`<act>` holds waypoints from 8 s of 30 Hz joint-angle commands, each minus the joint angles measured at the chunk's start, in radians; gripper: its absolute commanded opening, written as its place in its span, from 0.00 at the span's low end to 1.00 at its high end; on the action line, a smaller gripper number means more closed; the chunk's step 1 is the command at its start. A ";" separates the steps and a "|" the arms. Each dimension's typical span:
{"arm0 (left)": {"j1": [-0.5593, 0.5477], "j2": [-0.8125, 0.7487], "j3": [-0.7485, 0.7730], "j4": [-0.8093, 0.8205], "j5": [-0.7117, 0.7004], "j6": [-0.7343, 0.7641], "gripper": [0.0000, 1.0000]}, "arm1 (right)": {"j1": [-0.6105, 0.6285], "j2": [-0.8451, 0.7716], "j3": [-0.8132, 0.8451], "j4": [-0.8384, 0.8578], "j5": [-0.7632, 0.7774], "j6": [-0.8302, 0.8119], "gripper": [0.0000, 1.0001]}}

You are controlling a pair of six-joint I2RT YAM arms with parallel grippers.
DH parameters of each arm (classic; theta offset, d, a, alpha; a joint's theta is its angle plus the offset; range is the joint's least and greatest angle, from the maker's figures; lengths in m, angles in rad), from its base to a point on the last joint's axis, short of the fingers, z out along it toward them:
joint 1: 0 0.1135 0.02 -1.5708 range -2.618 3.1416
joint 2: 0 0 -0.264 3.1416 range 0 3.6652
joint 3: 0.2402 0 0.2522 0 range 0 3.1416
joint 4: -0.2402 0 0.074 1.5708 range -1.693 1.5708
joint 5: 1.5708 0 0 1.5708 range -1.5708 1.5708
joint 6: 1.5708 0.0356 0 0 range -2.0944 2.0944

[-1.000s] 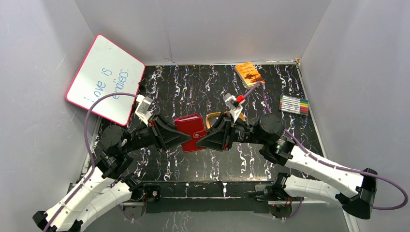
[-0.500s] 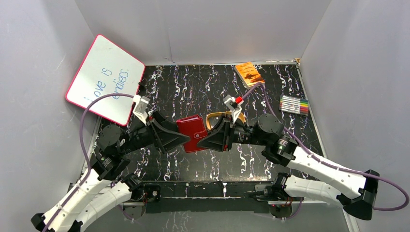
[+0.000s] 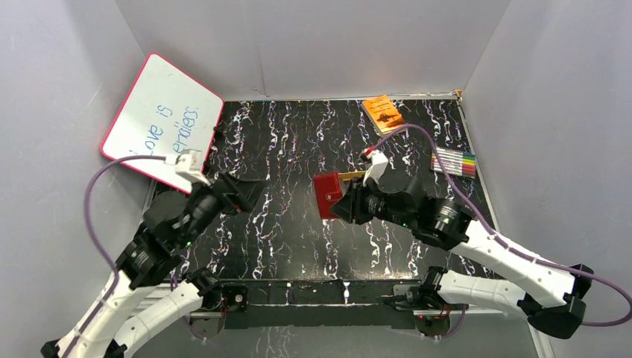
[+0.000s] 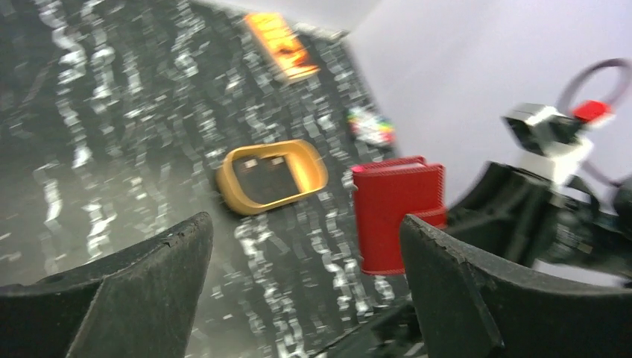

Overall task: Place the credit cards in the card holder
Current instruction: Close the card holder, then place the card holder at the center of the board, then reset both arms

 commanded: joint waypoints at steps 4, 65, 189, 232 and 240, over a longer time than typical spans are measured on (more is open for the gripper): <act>-0.003 0.174 0.006 -0.163 -0.189 0.175 0.91 | -0.006 -0.007 -0.184 0.060 0.003 0.116 0.00; -0.003 -0.024 -0.280 -0.041 -0.181 0.247 0.89 | -0.254 -0.011 -0.661 0.306 -0.379 0.444 0.00; -0.002 0.049 -0.271 -0.039 -0.128 0.245 0.89 | -0.278 -0.090 -0.631 0.060 -0.025 0.261 0.45; -0.003 0.379 0.389 -0.278 -0.278 0.078 0.94 | -0.278 0.023 0.277 0.086 0.547 -0.380 0.98; -0.003 0.463 0.660 -0.289 -0.335 0.242 0.94 | -0.277 0.139 0.646 0.209 0.653 -0.688 0.99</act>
